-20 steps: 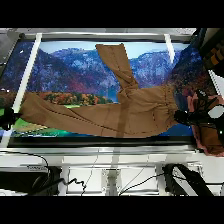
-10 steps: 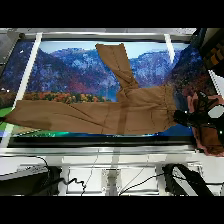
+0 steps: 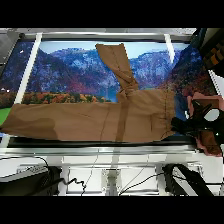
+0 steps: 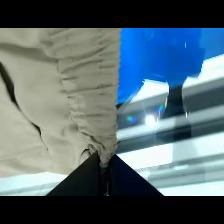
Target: Fold the clothes and pants, and hang the long-sleeved shirts on hangers.
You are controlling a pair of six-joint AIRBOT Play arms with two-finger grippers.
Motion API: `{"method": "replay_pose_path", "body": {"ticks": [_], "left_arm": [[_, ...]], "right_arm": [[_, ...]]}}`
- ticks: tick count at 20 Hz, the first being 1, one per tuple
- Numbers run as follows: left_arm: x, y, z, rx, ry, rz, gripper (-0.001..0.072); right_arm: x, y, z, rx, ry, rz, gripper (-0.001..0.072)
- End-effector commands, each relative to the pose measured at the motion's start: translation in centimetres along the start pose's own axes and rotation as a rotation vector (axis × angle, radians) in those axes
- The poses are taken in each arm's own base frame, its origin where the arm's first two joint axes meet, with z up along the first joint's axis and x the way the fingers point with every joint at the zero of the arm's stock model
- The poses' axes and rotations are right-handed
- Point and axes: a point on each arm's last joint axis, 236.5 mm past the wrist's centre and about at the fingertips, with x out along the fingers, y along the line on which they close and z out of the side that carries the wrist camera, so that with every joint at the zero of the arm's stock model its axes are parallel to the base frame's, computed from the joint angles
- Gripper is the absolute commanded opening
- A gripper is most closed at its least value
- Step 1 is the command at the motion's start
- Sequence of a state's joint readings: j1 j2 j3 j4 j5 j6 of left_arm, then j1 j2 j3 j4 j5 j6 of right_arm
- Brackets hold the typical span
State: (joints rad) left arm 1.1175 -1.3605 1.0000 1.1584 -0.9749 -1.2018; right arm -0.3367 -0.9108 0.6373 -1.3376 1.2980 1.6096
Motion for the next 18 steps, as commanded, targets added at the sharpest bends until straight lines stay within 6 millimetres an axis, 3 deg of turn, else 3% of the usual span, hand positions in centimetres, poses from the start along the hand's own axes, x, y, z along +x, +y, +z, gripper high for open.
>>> {"method": "replay_pose_path", "body": {"ticks": [1, 11, 16, 17, 18], "left_arm": [[-0.2, 1.9, -0.8, -0.028, 0.029, 0.079, 0.0018], [-1.9, 5.0, -0.2, -0.032, -0.004, 0.230, 0.0018], [-1.9, 5.0, -0.1, -0.030, -0.008, 0.232, 0.0021], [-1.9, 5.0, -0.1, -0.030, -0.008, 0.232, 0.0067], [-1.9, 5.0, -0.1, -0.030, -0.008, 0.232, 0.0261]], "right_arm": [[0.6, -0.1, -2.2, 0.019, 0.084, 0.000, 0.0029], [0.6, -0.6, -2.4, 0.014, 0.094, -0.019, 0.0029], [0.6, -0.6, -2.1, 0.013, 0.082, -0.021, 0.0030], [0.6, -0.6, -1.9, 0.013, 0.074, -0.021, 0.0049], [0.6, -0.6, -1.7, 0.013, 0.064, -0.021, 0.0154]]}}
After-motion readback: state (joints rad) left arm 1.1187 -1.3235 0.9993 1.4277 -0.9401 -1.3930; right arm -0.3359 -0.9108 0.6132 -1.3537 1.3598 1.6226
